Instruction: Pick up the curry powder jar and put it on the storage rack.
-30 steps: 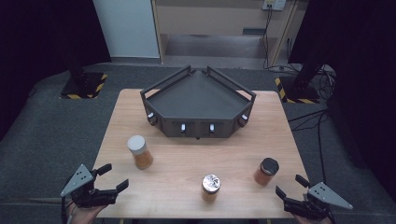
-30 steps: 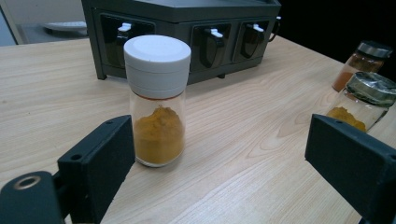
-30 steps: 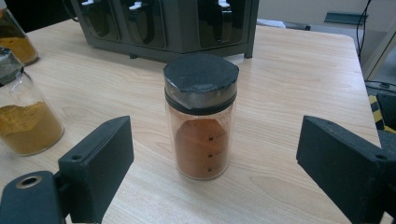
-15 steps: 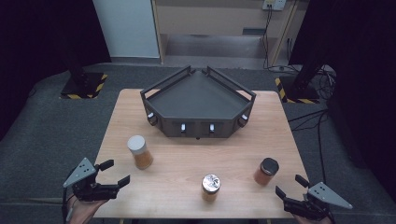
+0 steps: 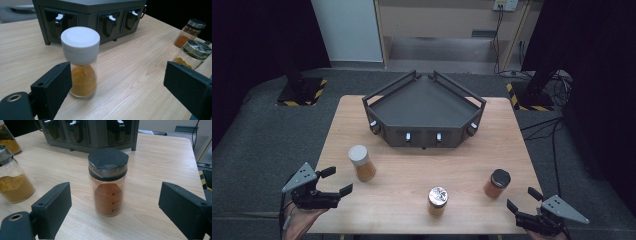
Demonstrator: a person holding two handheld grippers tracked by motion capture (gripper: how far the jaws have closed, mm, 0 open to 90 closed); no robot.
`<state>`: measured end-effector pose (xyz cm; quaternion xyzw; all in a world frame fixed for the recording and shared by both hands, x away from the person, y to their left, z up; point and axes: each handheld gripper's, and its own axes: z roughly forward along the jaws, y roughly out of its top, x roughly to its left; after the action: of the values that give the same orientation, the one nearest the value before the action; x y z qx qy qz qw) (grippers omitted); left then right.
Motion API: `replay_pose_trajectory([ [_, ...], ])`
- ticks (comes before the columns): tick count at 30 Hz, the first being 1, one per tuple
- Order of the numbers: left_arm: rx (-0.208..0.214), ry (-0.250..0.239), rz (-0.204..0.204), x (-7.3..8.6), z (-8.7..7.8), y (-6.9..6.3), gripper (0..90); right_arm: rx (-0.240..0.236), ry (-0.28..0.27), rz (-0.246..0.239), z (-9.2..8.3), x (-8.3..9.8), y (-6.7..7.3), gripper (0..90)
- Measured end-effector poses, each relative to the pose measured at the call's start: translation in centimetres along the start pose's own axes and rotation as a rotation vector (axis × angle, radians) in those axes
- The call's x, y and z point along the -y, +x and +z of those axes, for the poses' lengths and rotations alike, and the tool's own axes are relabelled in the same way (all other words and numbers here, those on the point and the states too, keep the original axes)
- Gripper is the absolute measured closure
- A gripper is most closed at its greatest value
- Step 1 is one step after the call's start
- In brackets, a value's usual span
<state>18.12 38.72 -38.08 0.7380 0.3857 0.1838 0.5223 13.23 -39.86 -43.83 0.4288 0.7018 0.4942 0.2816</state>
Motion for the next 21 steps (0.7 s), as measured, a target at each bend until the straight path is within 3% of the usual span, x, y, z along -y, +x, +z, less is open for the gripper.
replay_pose_trajectory([
  [21, -0.002, 0.055, 0.009, -2.1, 1.6, 1.5, 7.3, -0.001, -0.001, -0.002, 0.0, 0.0, 0.0, 11.3],
])
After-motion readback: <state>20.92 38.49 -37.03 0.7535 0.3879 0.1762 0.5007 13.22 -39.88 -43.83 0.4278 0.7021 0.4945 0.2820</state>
